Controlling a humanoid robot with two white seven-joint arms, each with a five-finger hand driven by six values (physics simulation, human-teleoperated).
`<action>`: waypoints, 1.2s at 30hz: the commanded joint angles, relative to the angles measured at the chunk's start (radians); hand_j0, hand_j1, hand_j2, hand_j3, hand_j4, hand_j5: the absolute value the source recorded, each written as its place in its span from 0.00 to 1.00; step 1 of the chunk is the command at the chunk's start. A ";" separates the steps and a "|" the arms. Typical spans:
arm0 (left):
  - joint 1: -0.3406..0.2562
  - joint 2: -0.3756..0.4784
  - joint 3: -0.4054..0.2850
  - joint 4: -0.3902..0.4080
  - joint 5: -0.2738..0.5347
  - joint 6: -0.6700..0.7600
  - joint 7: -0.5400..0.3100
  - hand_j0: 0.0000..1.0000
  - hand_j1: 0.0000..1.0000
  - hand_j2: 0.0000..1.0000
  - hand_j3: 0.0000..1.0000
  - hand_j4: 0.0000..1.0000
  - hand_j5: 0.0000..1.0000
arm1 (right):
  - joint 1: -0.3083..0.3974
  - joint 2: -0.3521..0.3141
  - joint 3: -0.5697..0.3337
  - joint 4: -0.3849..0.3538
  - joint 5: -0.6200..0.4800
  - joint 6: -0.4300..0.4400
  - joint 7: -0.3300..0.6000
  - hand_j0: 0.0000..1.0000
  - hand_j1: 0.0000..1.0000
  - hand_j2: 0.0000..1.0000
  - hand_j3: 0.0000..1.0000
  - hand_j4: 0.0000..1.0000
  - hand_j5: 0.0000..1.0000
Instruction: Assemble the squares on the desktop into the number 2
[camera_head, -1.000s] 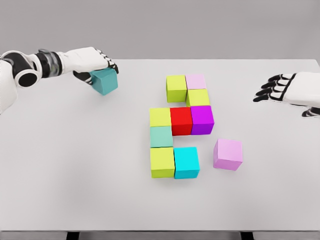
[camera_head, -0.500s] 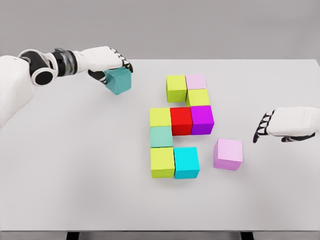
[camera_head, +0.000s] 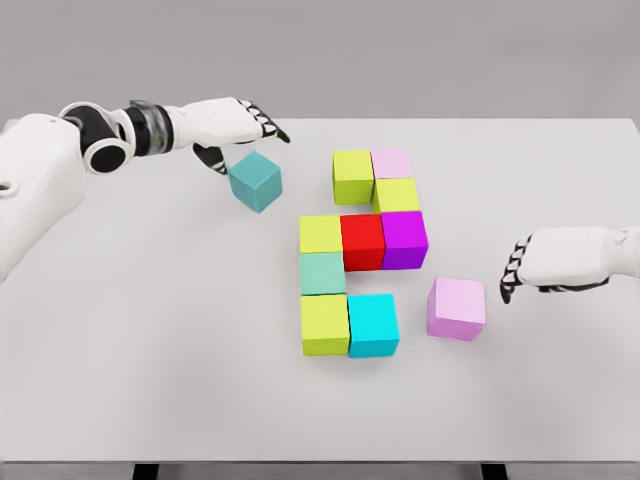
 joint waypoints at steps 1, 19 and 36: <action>0.000 0.000 0.002 0.001 0.006 0.002 0.002 1.00 1.00 1.00 1.00 1.00 1.00 | 0.000 0.007 -0.001 0.002 0.003 0.002 0.000 0.59 0.59 0.59 0.59 0.59 0.59; 0.035 0.247 0.042 -0.016 -0.041 0.002 0.001 0.77 0.77 0.77 0.77 0.77 0.77 | 0.008 0.050 -0.001 0.055 0.017 0.002 0.001 0.59 0.59 0.59 0.59 0.59 0.59; 0.097 0.245 0.023 -0.195 -0.043 0.002 -0.016 0.80 0.80 0.80 0.80 0.80 0.80 | 0.028 0.112 -0.001 0.094 0.037 0.002 0.001 0.59 0.59 0.59 0.59 0.59 0.59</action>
